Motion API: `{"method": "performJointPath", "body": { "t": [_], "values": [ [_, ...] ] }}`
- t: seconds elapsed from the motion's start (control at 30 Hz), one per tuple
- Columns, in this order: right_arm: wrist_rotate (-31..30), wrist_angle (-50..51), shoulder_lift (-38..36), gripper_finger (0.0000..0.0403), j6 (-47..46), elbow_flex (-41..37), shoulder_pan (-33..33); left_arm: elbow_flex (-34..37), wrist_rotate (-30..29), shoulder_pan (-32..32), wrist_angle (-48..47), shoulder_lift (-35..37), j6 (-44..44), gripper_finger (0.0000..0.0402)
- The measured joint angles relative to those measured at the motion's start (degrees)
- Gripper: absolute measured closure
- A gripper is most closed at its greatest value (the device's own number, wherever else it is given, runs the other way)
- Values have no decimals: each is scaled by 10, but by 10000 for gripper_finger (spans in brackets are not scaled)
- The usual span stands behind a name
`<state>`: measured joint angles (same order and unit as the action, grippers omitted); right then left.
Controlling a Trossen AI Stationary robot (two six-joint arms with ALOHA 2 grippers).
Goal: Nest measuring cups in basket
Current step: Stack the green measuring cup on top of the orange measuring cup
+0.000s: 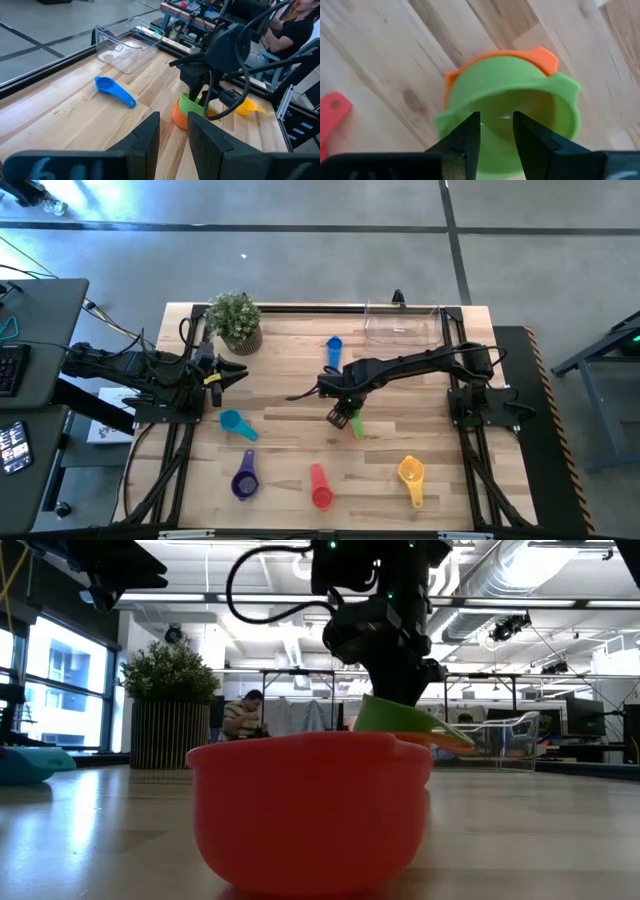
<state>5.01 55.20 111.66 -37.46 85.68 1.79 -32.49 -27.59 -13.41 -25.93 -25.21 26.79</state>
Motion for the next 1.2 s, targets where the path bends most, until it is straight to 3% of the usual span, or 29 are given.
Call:
{"method": "performJointPath", "body": {
  "t": [1.2],
  "values": [
    [27, 11, 52, 295, -28, -7, -22, 0, -2, 0, -18, 0, 0, 312]
  ]
}}
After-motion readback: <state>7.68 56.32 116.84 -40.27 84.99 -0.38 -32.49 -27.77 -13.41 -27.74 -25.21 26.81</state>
